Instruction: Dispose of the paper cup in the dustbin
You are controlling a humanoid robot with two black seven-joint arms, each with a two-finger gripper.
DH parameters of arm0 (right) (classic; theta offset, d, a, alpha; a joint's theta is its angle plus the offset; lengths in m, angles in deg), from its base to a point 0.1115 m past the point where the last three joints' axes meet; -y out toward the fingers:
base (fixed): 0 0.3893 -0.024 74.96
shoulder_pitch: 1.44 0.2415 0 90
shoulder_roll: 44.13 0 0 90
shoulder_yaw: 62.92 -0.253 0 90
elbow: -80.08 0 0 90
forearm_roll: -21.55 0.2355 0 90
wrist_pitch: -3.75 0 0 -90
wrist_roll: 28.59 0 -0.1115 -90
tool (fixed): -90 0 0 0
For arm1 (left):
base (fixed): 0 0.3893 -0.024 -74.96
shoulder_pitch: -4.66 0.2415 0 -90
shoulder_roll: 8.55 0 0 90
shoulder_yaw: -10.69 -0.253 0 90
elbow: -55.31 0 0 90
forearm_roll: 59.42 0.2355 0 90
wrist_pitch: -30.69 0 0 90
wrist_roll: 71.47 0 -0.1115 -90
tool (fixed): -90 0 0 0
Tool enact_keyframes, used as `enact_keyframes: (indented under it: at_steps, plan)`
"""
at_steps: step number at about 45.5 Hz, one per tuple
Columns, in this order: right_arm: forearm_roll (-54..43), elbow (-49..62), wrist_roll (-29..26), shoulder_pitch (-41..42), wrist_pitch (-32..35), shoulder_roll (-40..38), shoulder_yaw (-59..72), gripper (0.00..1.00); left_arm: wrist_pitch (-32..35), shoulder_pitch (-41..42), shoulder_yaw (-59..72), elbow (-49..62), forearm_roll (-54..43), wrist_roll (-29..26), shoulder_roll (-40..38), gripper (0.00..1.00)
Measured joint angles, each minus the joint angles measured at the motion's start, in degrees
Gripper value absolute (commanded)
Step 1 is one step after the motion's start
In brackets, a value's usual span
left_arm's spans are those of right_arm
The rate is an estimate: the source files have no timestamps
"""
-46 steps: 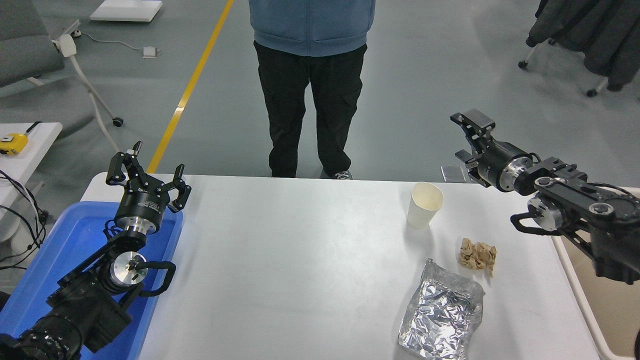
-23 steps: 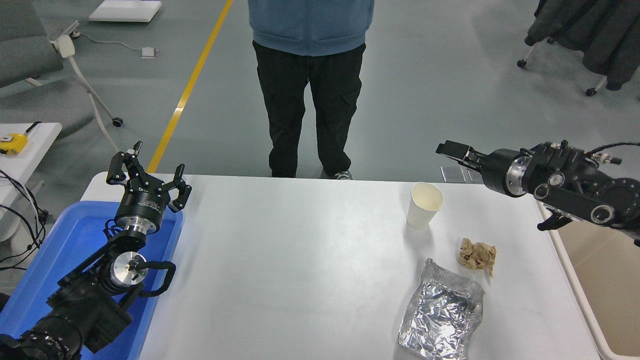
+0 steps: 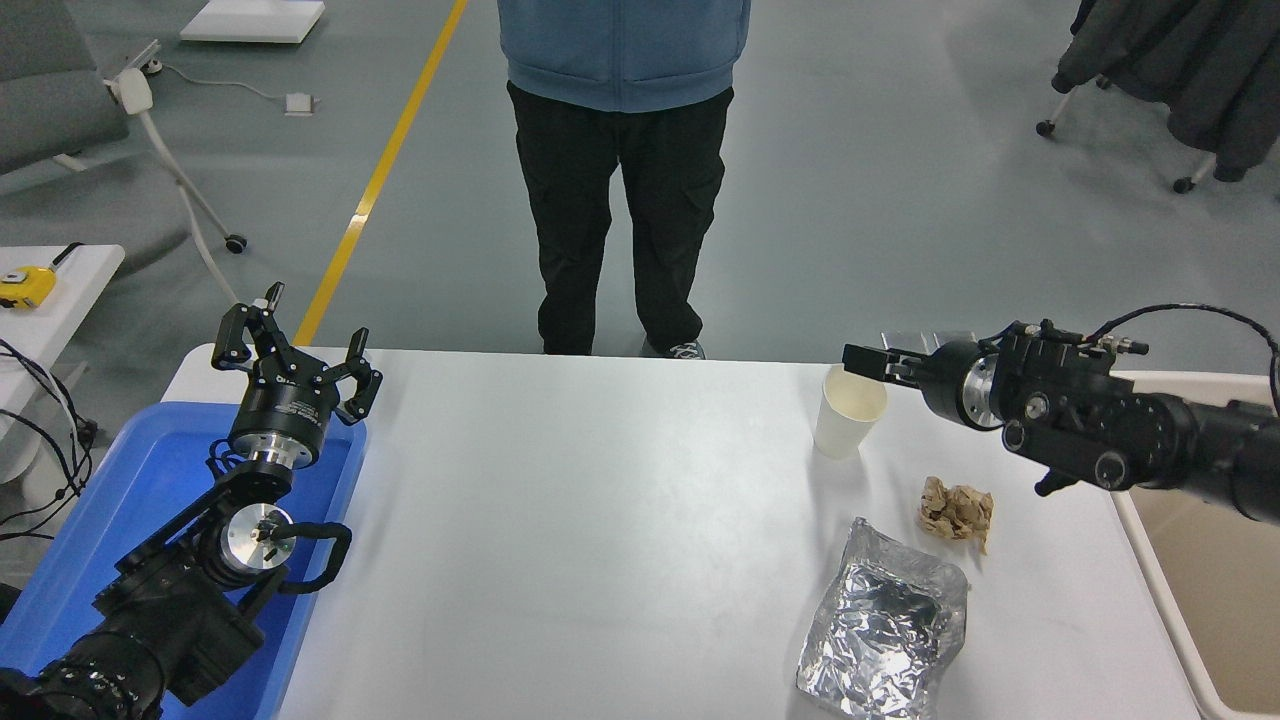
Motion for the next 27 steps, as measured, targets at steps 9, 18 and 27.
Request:
enact_keyframes:
  at_steps: [9, 18, 27]
  plan:
    - [-0.1, 5.3, 0.2, -2.1, -0.2, 3.1, 0.9, 0.99, 0.0, 0.0, 0.0, 0.0, 0.0, 0.0, 0.0, 1.0]
    - [-0.2, 8.0, 0.2, -3.7, -0.4, 4.4, 1.2, 0.99, 0.0, 0.0, 0.0, 0.0, 0.0, 0.0, 0.0, 1.0]
    - [-0.2, 10.5, 0.3, -5.2, -1.1, 6.2, 1.3, 0.98, 0.0, 0.0, 0.0, 0.0, 0.0, 0.0, 0.0, 1.0]
